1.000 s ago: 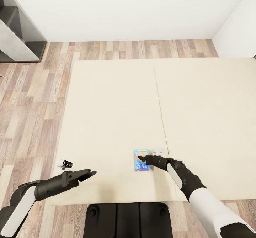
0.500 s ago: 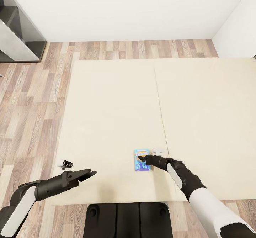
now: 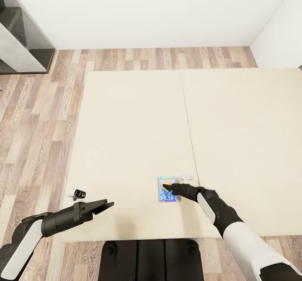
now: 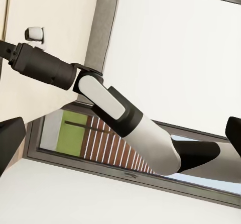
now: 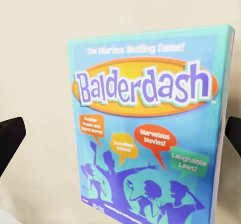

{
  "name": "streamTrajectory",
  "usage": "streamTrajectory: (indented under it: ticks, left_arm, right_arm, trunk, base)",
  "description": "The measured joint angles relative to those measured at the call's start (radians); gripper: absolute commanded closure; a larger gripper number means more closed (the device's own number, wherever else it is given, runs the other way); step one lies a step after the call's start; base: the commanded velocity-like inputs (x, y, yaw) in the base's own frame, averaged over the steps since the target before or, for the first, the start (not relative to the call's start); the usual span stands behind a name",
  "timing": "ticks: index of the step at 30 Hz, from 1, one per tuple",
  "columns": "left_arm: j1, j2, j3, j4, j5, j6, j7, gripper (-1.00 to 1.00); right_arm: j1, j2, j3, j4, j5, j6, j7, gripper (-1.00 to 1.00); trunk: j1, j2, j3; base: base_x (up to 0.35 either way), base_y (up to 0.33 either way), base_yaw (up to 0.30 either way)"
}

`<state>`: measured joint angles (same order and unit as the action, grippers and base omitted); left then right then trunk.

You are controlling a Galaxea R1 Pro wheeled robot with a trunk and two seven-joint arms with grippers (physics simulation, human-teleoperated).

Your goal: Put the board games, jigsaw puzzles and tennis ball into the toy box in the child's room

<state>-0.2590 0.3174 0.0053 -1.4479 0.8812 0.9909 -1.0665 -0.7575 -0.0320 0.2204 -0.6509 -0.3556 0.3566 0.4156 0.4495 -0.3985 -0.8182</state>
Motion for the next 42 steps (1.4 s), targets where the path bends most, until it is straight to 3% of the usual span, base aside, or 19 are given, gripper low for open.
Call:
streamTrajectory:
  ticks: [42]
  left_arm:
    - [0.000,0.000,0.000,0.000,0.000,0.000,0.002,-1.00]
  right_arm:
    - [0.000,-0.003,0.001,0.002,0.000,0.002,0.000,-1.00]
  trunk:
    - [0.000,0.000,0.000]
  base:
    - [0.000,0.041,0.000]
